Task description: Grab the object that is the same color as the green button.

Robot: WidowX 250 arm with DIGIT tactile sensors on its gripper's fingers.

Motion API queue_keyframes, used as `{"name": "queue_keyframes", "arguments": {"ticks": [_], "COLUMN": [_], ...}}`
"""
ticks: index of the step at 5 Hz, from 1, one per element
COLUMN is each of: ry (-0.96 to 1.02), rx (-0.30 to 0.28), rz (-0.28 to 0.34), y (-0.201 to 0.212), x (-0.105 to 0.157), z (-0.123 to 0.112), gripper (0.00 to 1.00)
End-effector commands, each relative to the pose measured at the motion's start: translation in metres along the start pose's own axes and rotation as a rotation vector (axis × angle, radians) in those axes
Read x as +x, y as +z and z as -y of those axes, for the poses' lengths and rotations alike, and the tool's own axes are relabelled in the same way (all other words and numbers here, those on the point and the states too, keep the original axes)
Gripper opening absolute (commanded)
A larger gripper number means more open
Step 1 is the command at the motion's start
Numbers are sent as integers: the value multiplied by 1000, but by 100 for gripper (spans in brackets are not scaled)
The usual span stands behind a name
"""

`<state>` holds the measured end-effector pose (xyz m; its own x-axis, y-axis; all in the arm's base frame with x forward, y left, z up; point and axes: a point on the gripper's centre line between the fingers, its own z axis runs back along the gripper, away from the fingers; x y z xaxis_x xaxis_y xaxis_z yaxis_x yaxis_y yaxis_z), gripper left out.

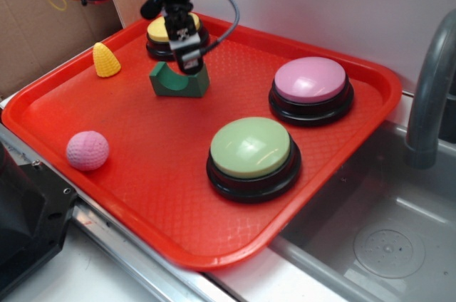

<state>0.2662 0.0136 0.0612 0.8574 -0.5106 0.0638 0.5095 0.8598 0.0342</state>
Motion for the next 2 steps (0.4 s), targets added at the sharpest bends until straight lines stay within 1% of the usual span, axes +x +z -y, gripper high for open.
{"name": "queue_keyframes", "arguments": {"ticks": [1, 2], "ry": [-146, -229], "rx": [38, 30], "rz": [18, -2], "y": [-13, -22], "x": [-3, -1], "z": [0, -1], "gripper": [100, 100]}}
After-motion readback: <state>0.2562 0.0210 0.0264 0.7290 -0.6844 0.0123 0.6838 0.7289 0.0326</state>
